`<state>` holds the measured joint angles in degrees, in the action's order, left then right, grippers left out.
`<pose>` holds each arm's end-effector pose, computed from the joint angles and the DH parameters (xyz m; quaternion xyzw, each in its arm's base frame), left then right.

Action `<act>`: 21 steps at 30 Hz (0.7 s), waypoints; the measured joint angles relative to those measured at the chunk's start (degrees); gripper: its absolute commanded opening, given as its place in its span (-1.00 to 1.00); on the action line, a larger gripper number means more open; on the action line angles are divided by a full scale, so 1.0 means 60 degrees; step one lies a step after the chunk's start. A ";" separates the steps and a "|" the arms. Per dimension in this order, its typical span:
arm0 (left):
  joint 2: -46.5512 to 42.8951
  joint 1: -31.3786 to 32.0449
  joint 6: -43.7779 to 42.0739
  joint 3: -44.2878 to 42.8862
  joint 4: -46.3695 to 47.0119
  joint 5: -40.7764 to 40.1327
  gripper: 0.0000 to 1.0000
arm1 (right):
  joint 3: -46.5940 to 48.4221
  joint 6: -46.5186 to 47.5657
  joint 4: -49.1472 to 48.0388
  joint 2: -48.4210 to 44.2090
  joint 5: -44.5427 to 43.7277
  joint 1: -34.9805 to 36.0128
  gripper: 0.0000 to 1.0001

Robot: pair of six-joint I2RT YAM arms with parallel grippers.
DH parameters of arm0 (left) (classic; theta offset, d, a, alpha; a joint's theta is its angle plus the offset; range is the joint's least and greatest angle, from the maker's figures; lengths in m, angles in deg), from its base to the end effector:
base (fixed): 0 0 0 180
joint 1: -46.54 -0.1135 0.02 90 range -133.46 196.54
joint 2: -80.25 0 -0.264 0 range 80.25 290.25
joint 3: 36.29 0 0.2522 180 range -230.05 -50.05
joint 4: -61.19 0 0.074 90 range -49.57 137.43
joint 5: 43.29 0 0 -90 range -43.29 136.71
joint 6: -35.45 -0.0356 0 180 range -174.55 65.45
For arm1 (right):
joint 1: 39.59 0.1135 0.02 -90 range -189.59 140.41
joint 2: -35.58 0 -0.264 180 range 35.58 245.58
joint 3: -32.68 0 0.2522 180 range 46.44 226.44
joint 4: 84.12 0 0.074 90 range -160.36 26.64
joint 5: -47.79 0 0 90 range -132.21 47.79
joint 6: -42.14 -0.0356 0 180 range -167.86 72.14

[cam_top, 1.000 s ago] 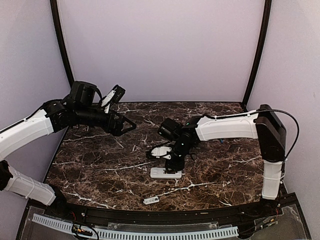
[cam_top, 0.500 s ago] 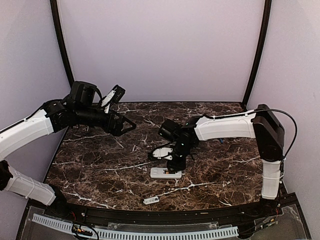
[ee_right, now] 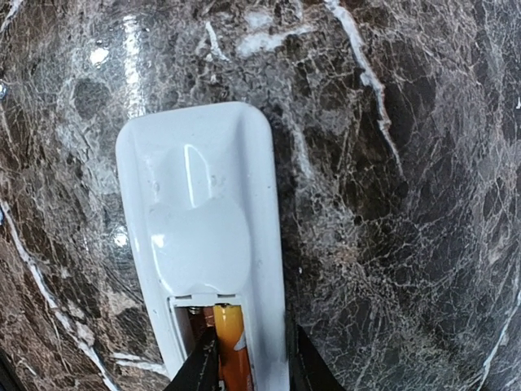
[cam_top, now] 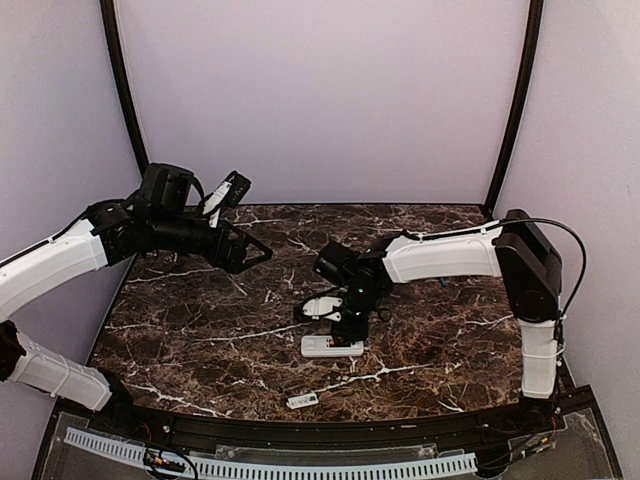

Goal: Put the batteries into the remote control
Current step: Load the battery into the battery compartment.

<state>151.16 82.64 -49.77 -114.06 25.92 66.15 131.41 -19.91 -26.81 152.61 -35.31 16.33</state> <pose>0.2182 -0.1738 0.3419 0.3118 0.7919 -0.3121 0.4222 0.2243 0.3392 0.1636 -0.6674 0.7317 0.0881 0.1069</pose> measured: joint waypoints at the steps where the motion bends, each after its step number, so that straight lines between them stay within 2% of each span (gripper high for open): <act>1: 0.0000 0.0000 -0.0004 0.0000 0.0004 0.0000 0.98 | 0.0018 -0.0029 -0.0015 0.0004 0.0025 0.0000 -0.45; 21: 0.0000 0.0000 -0.0015 0.0000 0.0004 0.0000 0.98 | 0.0022 -0.0590 -0.0313 -0.0058 0.0554 -0.0208 -0.35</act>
<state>151.16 82.64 -49.86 -114.06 25.94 66.15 131.54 -23.46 -28.69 152.26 -31.99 15.08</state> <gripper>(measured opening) 0.990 0.328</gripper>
